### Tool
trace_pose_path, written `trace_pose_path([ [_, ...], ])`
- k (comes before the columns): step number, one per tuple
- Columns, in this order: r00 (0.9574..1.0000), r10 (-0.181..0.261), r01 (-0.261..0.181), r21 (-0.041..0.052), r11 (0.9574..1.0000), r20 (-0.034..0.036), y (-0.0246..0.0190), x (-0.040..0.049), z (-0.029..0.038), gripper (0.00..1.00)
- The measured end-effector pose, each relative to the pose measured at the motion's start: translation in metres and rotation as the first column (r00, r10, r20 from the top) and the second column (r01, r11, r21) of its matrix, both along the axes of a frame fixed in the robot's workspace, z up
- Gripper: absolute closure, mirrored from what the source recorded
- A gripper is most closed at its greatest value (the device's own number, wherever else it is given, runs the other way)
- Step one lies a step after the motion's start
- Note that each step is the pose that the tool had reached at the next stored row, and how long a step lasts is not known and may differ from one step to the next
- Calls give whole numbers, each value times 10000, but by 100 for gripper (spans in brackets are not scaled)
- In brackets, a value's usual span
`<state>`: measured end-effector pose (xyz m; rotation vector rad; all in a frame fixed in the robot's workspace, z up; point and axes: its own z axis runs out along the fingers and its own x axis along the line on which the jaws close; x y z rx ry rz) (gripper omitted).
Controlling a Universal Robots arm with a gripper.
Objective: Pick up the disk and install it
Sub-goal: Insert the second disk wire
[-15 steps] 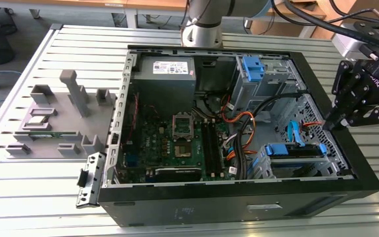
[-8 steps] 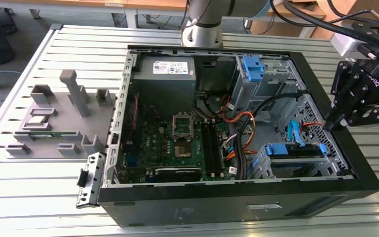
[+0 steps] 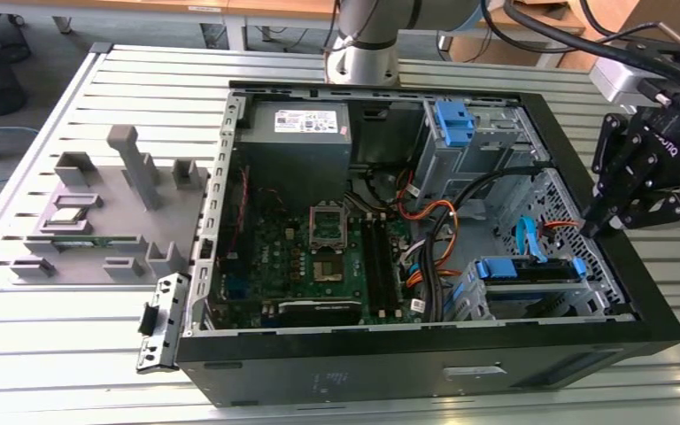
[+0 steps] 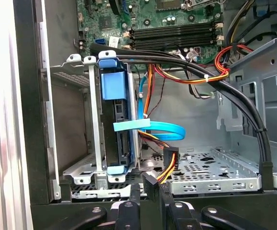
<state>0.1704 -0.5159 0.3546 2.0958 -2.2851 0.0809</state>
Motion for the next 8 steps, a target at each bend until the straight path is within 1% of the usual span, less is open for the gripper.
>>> trace_pose_path([
  [4,10000,0,0,-1,10000,0,2,0,0,70],
  [5,10000,0,0,-2,10000,-38,2,1,0,70],
  [6,9998,1,-1,-1,10000,-183,2,4,-1,70],
  [7,9993,0,0,-1,10000,-364,2,8,-2,70],
  [8,9986,-1,1,0,10000,-522,2,11,-3,70],
])
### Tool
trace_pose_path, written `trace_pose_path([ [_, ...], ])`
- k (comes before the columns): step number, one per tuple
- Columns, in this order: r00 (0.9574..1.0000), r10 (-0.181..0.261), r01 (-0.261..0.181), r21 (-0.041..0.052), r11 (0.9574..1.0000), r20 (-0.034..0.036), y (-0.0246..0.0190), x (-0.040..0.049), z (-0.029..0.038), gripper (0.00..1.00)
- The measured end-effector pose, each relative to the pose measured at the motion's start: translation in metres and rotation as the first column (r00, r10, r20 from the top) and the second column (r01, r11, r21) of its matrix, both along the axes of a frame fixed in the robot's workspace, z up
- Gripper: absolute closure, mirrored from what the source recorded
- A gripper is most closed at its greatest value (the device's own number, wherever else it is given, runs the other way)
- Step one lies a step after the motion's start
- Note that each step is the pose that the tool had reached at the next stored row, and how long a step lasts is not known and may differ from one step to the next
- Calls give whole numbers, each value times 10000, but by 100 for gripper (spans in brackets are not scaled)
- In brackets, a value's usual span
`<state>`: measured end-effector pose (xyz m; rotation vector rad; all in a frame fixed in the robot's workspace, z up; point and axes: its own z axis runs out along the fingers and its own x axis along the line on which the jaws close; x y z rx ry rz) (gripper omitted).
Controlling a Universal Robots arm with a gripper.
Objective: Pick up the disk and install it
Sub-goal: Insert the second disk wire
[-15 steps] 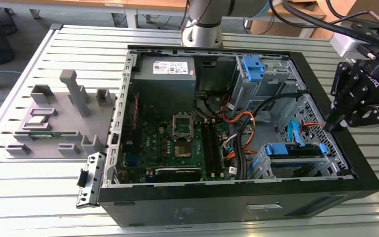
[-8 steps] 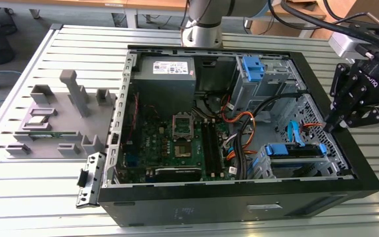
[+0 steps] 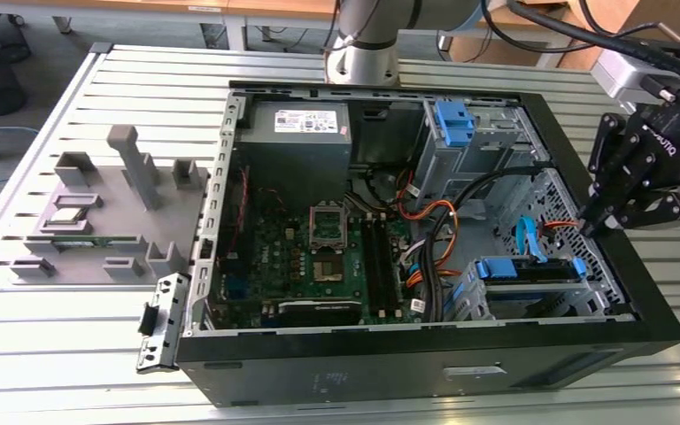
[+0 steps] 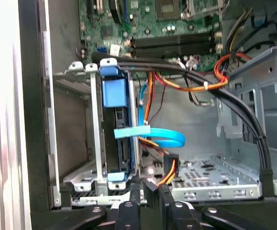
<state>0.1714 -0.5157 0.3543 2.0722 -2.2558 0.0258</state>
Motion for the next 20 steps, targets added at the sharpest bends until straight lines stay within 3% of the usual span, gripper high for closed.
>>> trace_pose_path([
  [1,10000,1,-1,-1,10000,-30,0,0,0,70],
  [9,10000,-5,5,0,10000,-51,5,5,0,70],
  [13,9998,-132,132,-1,9999,-166,36,8,-1,70],
  [20,9990,-298,297,-30,9996,-338,52,44,-2,70],
])
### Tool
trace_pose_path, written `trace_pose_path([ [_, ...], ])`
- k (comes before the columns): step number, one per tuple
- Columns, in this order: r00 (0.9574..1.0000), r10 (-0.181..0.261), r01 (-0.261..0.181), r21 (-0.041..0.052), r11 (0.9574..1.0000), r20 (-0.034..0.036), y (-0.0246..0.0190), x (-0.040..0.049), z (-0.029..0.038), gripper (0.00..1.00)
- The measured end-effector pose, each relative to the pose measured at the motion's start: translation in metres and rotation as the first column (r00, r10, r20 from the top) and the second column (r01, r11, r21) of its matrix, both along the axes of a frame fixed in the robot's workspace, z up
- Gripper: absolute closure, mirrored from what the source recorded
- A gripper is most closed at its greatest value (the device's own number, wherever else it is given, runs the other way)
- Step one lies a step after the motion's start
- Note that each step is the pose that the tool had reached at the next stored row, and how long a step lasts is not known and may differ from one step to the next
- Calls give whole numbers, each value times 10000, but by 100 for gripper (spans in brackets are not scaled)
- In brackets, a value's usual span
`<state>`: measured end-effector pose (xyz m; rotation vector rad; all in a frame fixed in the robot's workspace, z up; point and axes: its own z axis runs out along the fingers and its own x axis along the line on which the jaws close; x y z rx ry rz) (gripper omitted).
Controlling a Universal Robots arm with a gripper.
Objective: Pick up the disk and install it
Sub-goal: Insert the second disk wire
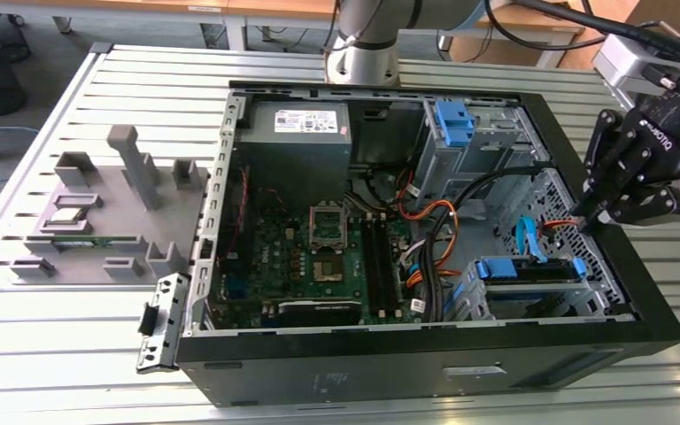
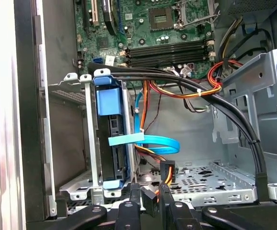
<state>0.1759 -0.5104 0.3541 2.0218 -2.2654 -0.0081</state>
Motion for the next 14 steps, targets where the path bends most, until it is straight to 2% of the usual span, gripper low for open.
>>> trace_pose_path([
  [6,9999,-3,2,-59,10000,-133,8,99,0,70],
  [8,9998,-5,2,-159,9999,-197,8,124,-1,70],
  [10,9998,-6,1,-223,9998,-215,8,129,1,70],
  [13,9998,-9,3,-264,9997,-222,8,131,1,70],
  [14,9997,-7,0,-265,9996,-251,8,138,1,70],
])
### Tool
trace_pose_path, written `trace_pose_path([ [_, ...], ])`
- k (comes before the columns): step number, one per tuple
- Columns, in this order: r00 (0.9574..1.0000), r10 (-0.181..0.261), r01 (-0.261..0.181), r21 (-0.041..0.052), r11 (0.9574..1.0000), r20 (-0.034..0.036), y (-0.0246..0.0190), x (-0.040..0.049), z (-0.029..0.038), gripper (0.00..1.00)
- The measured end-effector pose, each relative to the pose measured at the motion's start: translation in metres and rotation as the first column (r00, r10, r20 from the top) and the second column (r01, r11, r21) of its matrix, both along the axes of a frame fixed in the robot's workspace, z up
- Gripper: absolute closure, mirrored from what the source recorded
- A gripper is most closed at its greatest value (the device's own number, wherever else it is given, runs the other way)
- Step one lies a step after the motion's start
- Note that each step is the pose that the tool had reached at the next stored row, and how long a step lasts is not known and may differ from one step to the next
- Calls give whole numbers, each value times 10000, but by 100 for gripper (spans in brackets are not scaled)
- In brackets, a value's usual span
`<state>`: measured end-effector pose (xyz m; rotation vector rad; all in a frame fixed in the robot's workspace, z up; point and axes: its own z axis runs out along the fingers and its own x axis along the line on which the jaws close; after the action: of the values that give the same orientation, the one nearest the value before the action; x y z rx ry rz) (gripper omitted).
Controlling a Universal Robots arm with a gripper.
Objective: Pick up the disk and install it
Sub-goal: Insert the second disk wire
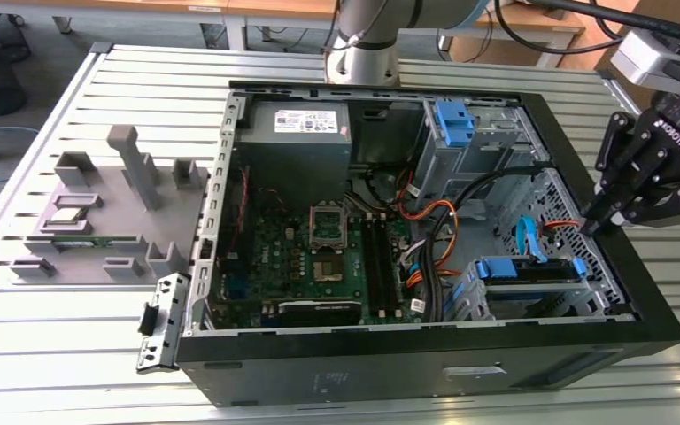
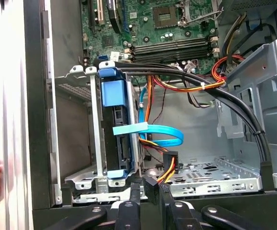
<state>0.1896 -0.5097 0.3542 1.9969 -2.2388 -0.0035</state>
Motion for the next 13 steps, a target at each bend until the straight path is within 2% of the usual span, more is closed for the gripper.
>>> trace_pose_path([
  [4,9999,-1,1,3,10000,-162,0,17,-9,70],
  [7,9995,-1,1,2,10000,-328,0,34,-16,70],
  [9,9988,-1,1,3,10000,-481,1,48,-25,70],
  [11,9976,-2,2,3,10000,-699,1,68,-35,70],
  [12,9971,-1,1,3,10000,-759,1,74,-37,70],
  [13,9971,-1,1,3,10000,-765,1,74,-37,70],
])
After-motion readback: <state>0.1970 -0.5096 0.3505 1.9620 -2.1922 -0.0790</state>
